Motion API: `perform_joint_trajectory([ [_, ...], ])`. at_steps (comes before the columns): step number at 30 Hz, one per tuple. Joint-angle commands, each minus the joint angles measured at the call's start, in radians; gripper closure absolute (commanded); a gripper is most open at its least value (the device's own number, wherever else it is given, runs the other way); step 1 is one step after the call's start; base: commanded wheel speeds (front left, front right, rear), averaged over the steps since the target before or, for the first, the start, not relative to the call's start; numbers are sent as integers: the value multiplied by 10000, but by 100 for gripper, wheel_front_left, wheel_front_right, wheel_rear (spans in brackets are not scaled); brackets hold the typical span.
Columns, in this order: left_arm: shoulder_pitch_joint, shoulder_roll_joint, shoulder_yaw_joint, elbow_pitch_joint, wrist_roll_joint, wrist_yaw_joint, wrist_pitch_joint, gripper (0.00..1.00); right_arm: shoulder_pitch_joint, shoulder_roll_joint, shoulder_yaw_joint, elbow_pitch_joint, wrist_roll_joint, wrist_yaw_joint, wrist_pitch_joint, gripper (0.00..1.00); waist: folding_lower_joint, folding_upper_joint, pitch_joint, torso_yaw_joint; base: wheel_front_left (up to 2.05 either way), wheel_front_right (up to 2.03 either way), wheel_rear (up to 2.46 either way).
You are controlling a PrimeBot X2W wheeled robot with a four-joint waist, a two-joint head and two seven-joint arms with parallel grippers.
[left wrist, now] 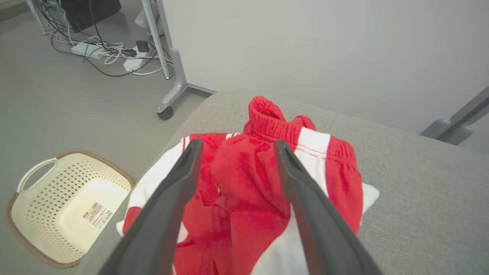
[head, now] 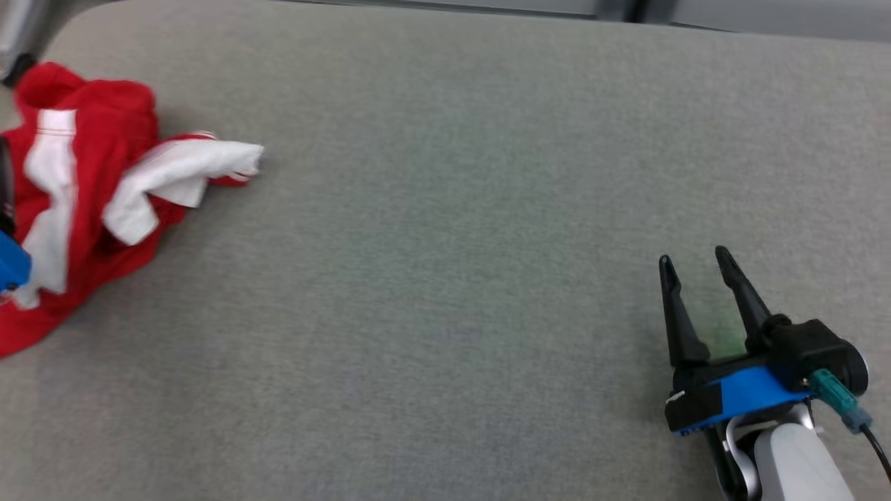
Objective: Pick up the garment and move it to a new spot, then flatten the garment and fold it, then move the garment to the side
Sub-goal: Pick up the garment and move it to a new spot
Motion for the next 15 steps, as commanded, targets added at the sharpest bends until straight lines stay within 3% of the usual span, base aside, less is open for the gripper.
perform_joint_trajectory([
  [1,-101,79,152,171,-129,4,103,0,-177,-43,26,-71,36,5,-57,0,-3,0,138,-254,0,0,0],
  [9,560,15,439,1015,-1155,38,1450,0,-347,-43,79,-34,234,5,-188,0,-3,0,491,-1198,0,0,0],
  [10,648,19,411,1070,-1299,35,1805,38,-332,-46,41,-6,259,5,-206,0,-3,0,476,-1258,0,0,0],
  [11,701,75,427,1070,-1413,41,2041,59,-316,-45,31,10,283,5,-220,0,-3,0,450,-1322,0,0,0],
  [12,739,94,452,1033,-1538,53,2225,100,-298,-43,34,32,329,5,-220,0,-3,0,428,-1365,0,0,0],
  [15,921,119,481,875,-1737,101,2621,100,-317,-45,11,123,407,5,-273,0,-3,0,317,-1453,0,0,0],
])
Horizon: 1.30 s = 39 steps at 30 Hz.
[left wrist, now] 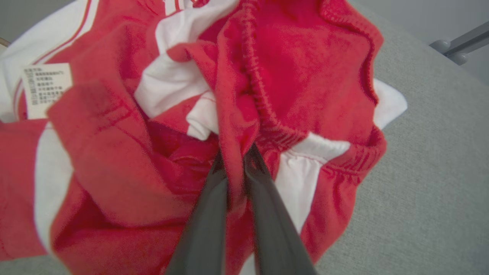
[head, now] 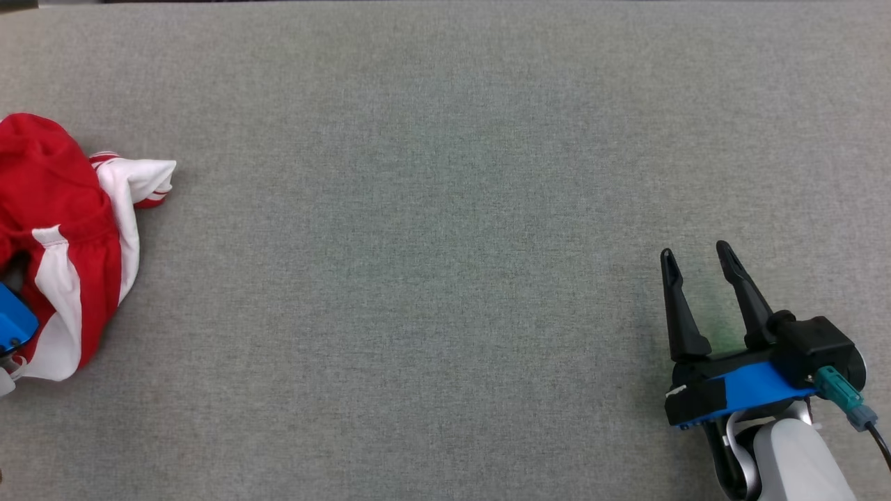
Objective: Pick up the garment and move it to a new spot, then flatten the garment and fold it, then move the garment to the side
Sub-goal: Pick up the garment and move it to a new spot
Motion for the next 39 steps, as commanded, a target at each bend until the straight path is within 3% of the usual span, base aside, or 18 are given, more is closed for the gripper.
perform_joint_trajectory([
  [1,99,83,47,-147,-16,65,-16,100,-119,-41,-5,50,84,5,-78,0,0,0,-130,-55,0,0,0],
  [13,-941,1145,-334,-2105,1030,-299,-495,100,405,-45,-92,656,622,5,-161,0,0,0,-1940,145,0,0,0],
  [18,-2039,1293,-817,-2992,1289,-579,-363,100,675,-43,-116,646,835,5,-168,0,0,0,-2654,58,0,0,0],
  [27,-3779,326,-2241,-4060,943,-1183,-102,100,844,-42,-107,546,1037,5,-165,0,0,0,-2925,-769,0,0,0],
  [34,-3451,-468,-3361,-4071,1061,-1348,-387,100,682,-45,-69,434,1066,5,-166,0,0,0,-2613,-1659,0,0,0],
  [39,-2651,-1388,-4064,-3427,1207,-1286,-1248,100,542,-42,2,346,1051,5,-166,0,0,0,-2221,-2373,0,0,0],
])
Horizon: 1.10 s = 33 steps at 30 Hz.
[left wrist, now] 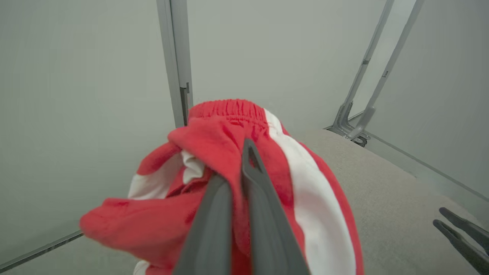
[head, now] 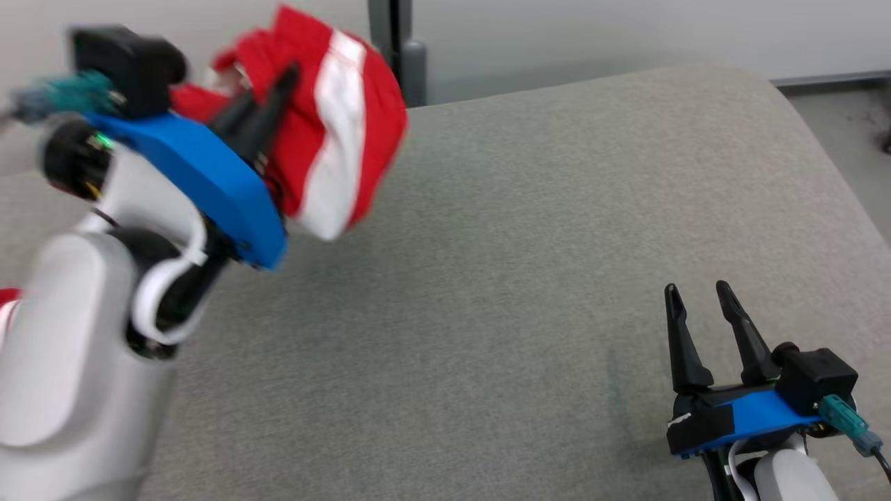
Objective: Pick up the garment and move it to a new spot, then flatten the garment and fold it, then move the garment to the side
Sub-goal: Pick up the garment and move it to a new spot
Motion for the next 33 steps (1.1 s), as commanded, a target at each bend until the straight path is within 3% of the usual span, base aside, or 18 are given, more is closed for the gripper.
perform_joint_trajectory([
  [1,249,-164,-109,179,28,23,-242,100,-114,-38,35,-35,34,5,-40,0,-1,-1,50,-163,0,0,0],
  [5,991,-1057,-440,1300,-43,61,-1310,100,-182,-41,54,-91,37,5,-40,0,-1,-1,258,-486,0,0,0],
  [9,1563,-1558,-781,2921,521,330,-2419,100,-115,-40,13,-116,-25,5,-40,0,-1,-1,300,-540,0,0,0],
  [10,1677,-1708,-872,3302,618,458,-2676,56,-78,-41,-24,-126,-69,5,-39,0,-1,-1,282,-499,0,0,0],
  [11,1765,-1852,-944,3698,747,535,-2911,0,-48,-37,-24,-121,-118,5,-40,0,-1,-1,262,-447,0,0,0],
  [15,2028,-2316,-1233,4910,925,583,-3637,0,-1,-38,-29,-107,-226,5,-39,0,-1,-1,103,-155,0,0,0],
  [20,2306,-2589,-1074,5229,617,255,-4775,0,120,-40,1,-52,-316,5,-39,0,-1,-1,-223,338,0,0,0],
  [26,3140,-2161,-736,4493,610,53,-6498,0,321,-40,-140,4,-468,5,-32,0,-1,-1,-641,897,0,0,0],
  [33,4543,-1625,-80,3764,976,625,-7825,0,634,-41,-462,-153,-740,5,199,0,-1,-1,-1043,1405,0,0,0],
])
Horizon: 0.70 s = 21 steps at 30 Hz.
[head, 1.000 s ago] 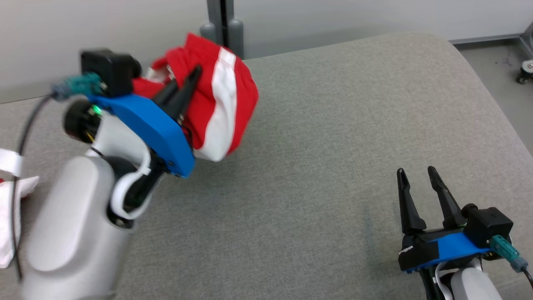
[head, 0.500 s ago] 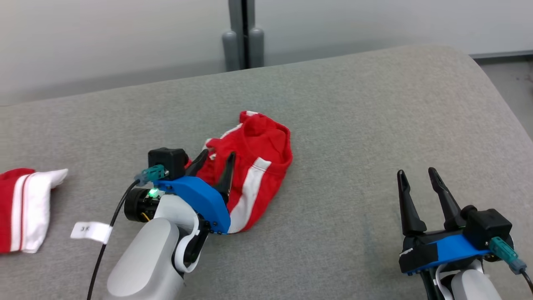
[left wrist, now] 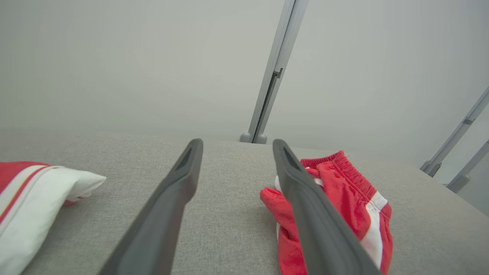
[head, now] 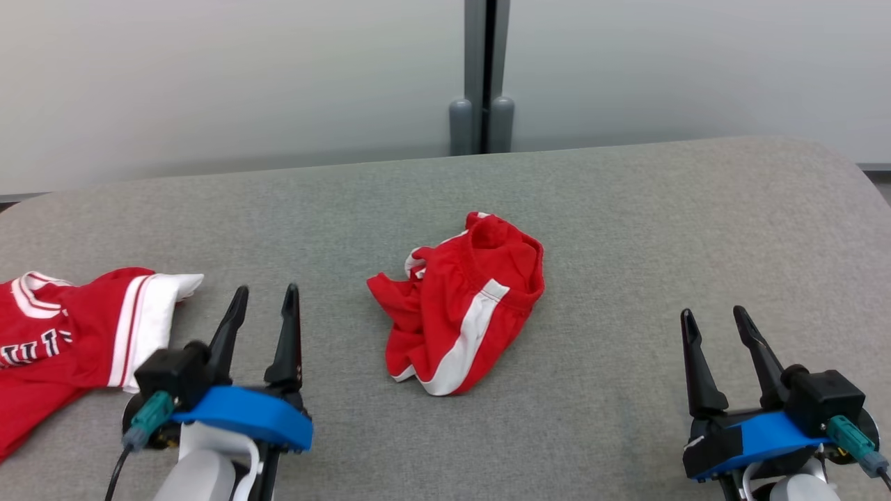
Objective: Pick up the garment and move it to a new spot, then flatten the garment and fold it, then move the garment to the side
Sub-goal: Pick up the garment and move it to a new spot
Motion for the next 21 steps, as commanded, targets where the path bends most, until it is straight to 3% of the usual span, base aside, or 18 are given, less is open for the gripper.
perform_joint_trajectory([
  [1,364,99,156,-185,186,191,-116,0,139,-40,-68,-84,-137,5,89,0,1,0,-55,103,0,0,0],
  [4,858,186,527,-449,374,505,-211,0,297,-42,-183,-229,-232,5,254,0,1,0,-166,297,0,0,0],
  [10,1629,282,1144,-931,842,712,-245,0,568,-42,-289,-305,-260,5,450,0,1,0,-370,508,0,0,0],
  [21,2402,381,1157,-947,1582,632,-251,0,742,-42,-343,-294,-204,5,609,0,1,0,-646,517,0,0,0],
])
